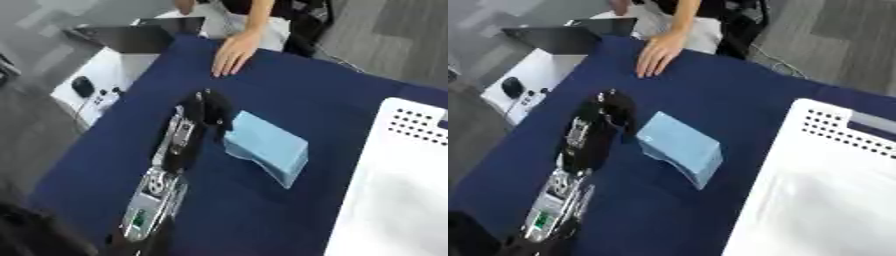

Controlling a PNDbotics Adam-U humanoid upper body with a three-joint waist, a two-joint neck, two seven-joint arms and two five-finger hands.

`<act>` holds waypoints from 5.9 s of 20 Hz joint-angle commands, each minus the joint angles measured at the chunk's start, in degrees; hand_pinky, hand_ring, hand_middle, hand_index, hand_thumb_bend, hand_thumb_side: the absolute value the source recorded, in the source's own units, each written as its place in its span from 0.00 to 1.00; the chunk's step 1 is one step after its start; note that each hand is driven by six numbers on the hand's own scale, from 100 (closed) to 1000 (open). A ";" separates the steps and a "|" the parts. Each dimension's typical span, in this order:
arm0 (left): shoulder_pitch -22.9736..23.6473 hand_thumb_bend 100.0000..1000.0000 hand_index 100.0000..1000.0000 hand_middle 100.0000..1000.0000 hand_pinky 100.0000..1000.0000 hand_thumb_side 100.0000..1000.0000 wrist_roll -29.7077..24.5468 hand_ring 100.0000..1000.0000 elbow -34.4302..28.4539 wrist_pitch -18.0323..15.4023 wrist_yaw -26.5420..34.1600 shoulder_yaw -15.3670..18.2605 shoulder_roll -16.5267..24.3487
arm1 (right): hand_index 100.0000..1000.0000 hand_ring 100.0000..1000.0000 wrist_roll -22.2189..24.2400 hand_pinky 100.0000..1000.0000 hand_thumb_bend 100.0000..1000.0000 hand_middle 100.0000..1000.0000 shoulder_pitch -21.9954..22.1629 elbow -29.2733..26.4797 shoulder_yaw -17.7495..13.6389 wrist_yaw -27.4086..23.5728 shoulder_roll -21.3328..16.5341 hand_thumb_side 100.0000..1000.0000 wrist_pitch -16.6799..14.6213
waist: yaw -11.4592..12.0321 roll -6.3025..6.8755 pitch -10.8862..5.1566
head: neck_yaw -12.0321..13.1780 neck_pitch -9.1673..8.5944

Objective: Pick up objects on the table and place them in the box.

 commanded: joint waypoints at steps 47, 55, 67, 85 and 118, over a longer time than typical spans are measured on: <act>-11.17 0.85 0.82 0.68 0.60 0.37 19.89 0.67 22.18 -20.88 -66.54 -12.30 51.70 | 0.99 0.65 1.17 0.80 0.00 0.64 -3.50 -0.78 1.40 2.82 -2.55 0.70 0.72 | -5.59 5.41 3.01 | -11.62 10.64; -13.14 0.86 0.84 0.70 0.66 0.41 20.61 0.71 23.73 -20.88 -70.12 -13.03 52.60 | 0.99 0.65 1.17 0.80 0.00 0.64 -3.55 -0.78 1.47 2.66 -2.56 0.70 0.95 | -5.76 5.53 2.87 | -11.85 10.64; -17.73 0.90 0.91 0.79 0.72 0.58 11.38 0.76 30.07 -20.60 -74.62 -14.39 46.14 | 0.99 0.65 1.17 0.80 0.00 0.64 -3.77 -0.78 1.62 2.34 -2.16 0.70 1.15 | -6.01 5.10 2.81 | -11.61 10.64; -19.58 0.66 0.85 0.73 0.61 0.59 -5.99 0.69 32.51 -22.31 -63.09 -15.84 40.11 | 1.00 0.65 1.17 0.80 0.00 0.64 -4.07 -0.78 1.78 2.23 -1.95 0.70 1.34 | -6.13 4.82 3.01 | -11.65 10.64; -16.55 0.34 0.05 0.00 0.00 0.00 39.04 0.00 21.78 -14.99 -55.40 -5.64 39.54 | 1.00 0.65 1.17 0.80 0.00 0.64 -3.46 -0.78 1.28 2.32 -1.90 0.70 1.19 | -5.31 4.43 2.48 | -12.70 10.64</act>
